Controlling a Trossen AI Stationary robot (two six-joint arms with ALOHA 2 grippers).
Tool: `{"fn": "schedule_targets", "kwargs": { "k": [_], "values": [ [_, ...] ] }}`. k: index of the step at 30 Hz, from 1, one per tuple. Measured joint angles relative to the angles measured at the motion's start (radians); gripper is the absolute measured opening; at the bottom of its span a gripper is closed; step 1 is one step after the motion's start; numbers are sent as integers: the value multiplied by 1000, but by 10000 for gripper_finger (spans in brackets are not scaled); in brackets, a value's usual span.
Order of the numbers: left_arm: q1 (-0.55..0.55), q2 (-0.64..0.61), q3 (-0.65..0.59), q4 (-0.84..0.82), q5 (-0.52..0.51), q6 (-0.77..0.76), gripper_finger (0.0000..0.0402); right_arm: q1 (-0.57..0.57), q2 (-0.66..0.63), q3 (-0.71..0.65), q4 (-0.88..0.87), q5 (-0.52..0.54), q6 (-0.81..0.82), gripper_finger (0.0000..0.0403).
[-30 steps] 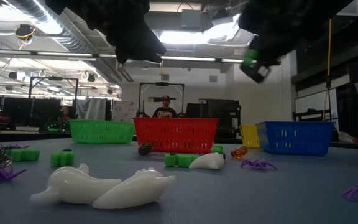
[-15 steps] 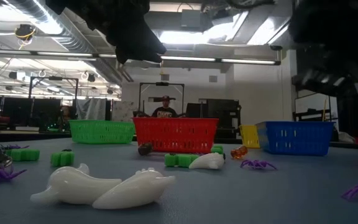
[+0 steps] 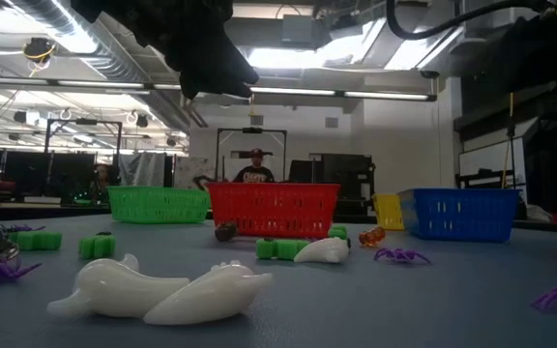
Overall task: Sort Halloween decoration
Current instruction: Put the green skeleton toy into the orange bin, then put the violet spider toy into the blue bin
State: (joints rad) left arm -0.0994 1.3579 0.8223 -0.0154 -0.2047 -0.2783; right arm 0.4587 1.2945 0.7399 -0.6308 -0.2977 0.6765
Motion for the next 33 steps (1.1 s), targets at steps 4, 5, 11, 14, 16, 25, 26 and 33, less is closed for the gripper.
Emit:
{"fn": "schedule_targets", "kwargs": {
  "k": [4, 5, 11, 14, 16, 25, 26, 33],
  "values": [
    [0, 0, 0, 0, 0, 0, 164, 0, 0, 0, 0, 0, 0, 21],
    [0, 0, 0, 0, 0, 0, 164, 0, 0, 0, 0, 0, 0, 21],
    [0, 0, 0, 0, 0, 0, 164, 0, 0, 0, 0, 0, 0, 39],
    [0, 0, 0, 0, 0, 1, 164, 0, 0, 0, 0, 0, 0, 66],
    [0, 0, 0, 0, 0, 1, 164, 0, 0, 0, 0, 0, 0, 88],
    [0, 0, 0, 0, 0, 1, 164, -1, 0, 0, 0, 1, 0, 163],
    [0, 0, 0, 0, 0, 1, 164, -1, 0, 0, 0, 1, 0, 167],
    [0, 0, 0, 0, 0, 1, 164, -1, 0, 0, 0, 2, 0, 179]
  ]
}}
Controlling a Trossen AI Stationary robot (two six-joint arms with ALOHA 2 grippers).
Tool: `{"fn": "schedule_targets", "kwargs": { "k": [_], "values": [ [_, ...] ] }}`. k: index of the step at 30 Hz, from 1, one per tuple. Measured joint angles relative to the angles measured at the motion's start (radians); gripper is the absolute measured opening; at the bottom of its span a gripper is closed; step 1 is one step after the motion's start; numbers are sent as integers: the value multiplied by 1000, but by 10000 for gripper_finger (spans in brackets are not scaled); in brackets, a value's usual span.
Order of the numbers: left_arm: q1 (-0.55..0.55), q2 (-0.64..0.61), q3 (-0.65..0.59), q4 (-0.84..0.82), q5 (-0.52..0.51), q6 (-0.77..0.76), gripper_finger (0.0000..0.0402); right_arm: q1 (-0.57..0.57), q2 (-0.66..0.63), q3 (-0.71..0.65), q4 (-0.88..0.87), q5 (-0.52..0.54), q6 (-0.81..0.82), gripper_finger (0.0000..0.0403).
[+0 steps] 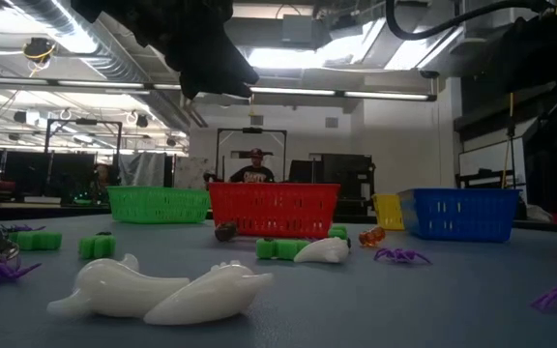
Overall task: Sort Halloween decoration
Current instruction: Put the violet spider toy into the blue bin
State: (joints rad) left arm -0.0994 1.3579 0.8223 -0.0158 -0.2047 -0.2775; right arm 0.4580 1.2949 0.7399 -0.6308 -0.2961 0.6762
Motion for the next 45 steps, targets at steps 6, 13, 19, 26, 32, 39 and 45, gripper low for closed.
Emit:
{"fn": "schedule_targets", "kwargs": {
  "k": [6, 13, 19, 26, 32, 39, 45],
  "values": [
    [0, 0, 0, 0, 0, 0, 164, 0, 0, 0, 0, 0, 0, 179],
    [-22, 0, 0, 0, -1, 1, 164, 0, 0, 0, 0, 1, 0, 179],
    [-89, 0, 0, 0, 0, 53, 164, 0, 0, 0, 0, 1, 0, 179],
    [-163, 0, 0, 0, 1, 79, 164, 0, 0, 0, 0, 1, 0, 179],
    [-201, 0, 0, 1, 1, 79, 164, 0, 0, 0, 0, 1, 0, 179],
    [-211, 0, 0, 1, 0, 79, 164, 0, 0, 0, 1, 1, 0, 179],
    [-211, 0, 0, 1, 0, 79, 164, 0, 0, 0, 29, 1, -1, 179]
  ]
}}
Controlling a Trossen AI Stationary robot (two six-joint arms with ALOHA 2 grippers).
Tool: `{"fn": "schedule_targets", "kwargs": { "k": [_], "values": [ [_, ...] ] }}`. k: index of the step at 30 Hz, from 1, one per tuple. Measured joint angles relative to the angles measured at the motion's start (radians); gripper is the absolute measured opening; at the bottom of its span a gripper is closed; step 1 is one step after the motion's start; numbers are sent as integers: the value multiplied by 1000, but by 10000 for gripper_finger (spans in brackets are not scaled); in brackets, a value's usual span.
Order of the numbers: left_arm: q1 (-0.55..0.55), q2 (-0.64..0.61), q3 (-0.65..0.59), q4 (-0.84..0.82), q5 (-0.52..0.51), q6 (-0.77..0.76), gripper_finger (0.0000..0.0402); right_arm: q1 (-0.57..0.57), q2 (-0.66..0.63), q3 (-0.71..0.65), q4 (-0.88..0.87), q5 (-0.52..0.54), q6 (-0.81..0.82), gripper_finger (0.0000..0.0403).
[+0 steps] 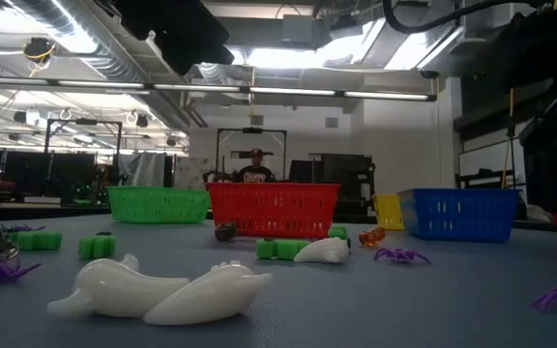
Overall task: Sort Halloween decoration
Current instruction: Put the violet spider toy into the blue bin
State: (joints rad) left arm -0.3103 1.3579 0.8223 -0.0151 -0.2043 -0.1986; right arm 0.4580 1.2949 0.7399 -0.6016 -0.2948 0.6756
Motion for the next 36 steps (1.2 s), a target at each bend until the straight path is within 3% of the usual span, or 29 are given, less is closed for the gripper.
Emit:
{"fn": "schedule_targets", "kwargs": {
  "k": [12, 22, 31, 36],
  "values": [
    [0, 0, 0, 0, 0, 0, 164, 1, 0, 0, 276, 17, -84, 179],
    [0, 0, 0, 0, 0, 0, 164, 25, 0, 0, 529, 237, -262, 179],
    [0, 0, 0, 0, 0, 0, 164, 183, 9, 0, 601, 500, -345, 179],
    [0, 0, 0, 0, -8, 0, 164, 242, 61, 0, 693, 540, -360, 179]
  ]
}}
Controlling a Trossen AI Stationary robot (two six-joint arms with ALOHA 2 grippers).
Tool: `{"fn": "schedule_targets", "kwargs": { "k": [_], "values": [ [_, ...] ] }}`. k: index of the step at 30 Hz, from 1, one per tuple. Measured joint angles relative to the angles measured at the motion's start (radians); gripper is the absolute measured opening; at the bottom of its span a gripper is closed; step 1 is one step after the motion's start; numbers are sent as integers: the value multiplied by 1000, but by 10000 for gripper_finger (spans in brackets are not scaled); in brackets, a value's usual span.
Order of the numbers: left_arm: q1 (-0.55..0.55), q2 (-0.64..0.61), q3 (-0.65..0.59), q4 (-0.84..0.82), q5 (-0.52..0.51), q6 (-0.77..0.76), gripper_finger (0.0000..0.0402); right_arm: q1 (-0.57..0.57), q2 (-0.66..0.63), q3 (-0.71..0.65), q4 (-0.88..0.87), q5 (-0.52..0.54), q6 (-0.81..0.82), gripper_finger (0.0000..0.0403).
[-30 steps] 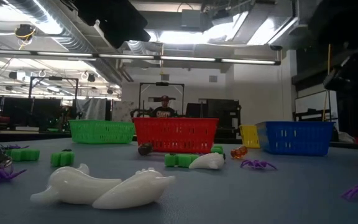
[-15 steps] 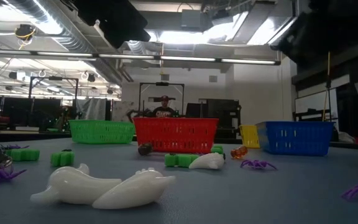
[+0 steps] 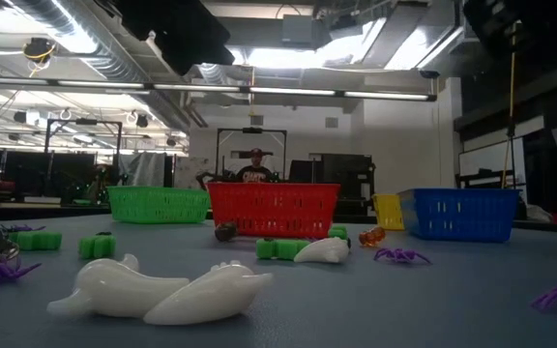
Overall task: Sort Halloween decoration
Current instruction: Put the violet spider toy into the blue bin
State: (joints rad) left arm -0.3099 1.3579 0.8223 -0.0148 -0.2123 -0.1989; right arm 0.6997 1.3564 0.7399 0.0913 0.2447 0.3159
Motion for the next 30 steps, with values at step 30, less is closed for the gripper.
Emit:
{"fn": "schedule_targets", "kwargs": {
  "k": [30],
  "values": [
    [0, 0, 0, 0, -7, 0, 164, 26, 470, 224, -61, -81, -242, 179]
  ]
}}
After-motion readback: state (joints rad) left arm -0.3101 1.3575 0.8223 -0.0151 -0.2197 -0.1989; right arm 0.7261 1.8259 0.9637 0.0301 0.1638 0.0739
